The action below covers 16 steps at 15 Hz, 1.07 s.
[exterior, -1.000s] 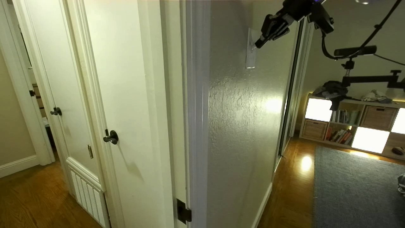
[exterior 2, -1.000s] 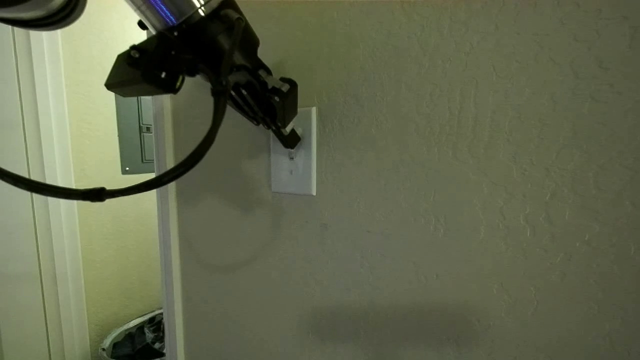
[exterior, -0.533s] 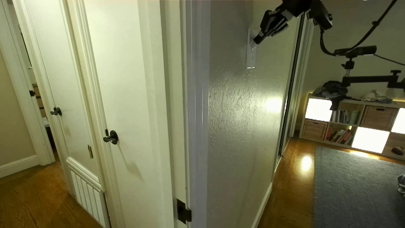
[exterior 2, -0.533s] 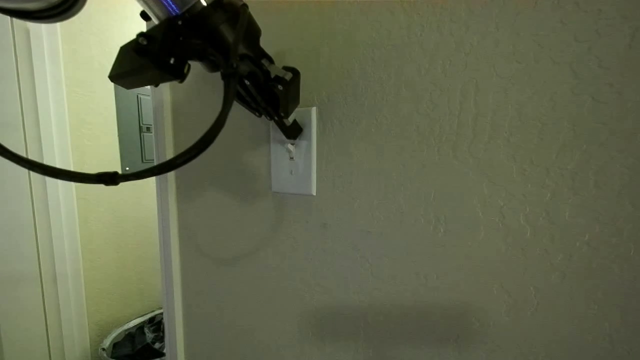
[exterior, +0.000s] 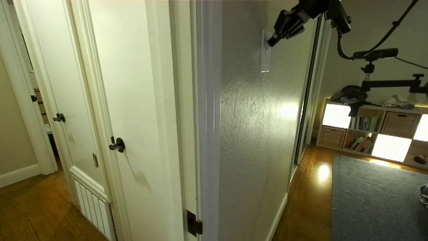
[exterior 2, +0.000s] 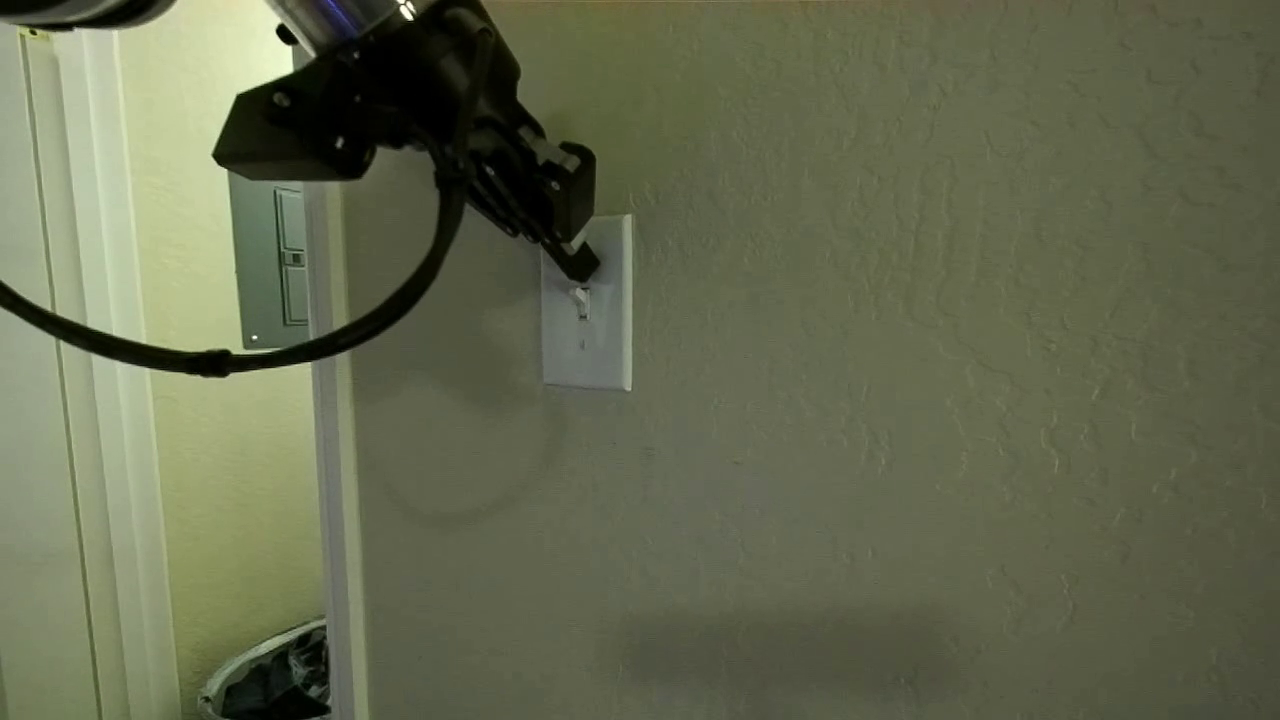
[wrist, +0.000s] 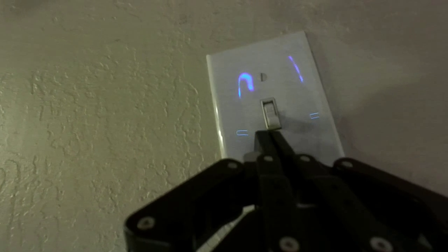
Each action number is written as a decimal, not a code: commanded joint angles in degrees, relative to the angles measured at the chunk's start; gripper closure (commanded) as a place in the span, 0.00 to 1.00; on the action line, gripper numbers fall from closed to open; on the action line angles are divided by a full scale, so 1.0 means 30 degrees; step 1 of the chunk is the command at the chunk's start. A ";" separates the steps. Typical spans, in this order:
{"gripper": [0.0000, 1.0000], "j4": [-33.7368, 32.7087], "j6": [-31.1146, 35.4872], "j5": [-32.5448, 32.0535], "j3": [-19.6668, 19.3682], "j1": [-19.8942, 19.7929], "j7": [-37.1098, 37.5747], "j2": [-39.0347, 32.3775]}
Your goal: Turn off the light switch
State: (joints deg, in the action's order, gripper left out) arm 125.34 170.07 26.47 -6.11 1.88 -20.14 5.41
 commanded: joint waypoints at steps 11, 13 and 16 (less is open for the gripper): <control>0.94 -0.0064 -0.0325 0.4528 -0.0109 0.0524 -0.3103 -0.0568; 0.94 0.0024 -0.0453 0.4914 -0.0109 0.0478 -0.3246 -0.0666; 0.94 0.0022 -0.0494 0.5216 -0.0050 0.0408 -0.3421 -0.0927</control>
State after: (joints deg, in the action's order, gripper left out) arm 125.69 169.58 39.60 -6.06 2.54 -28.23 3.80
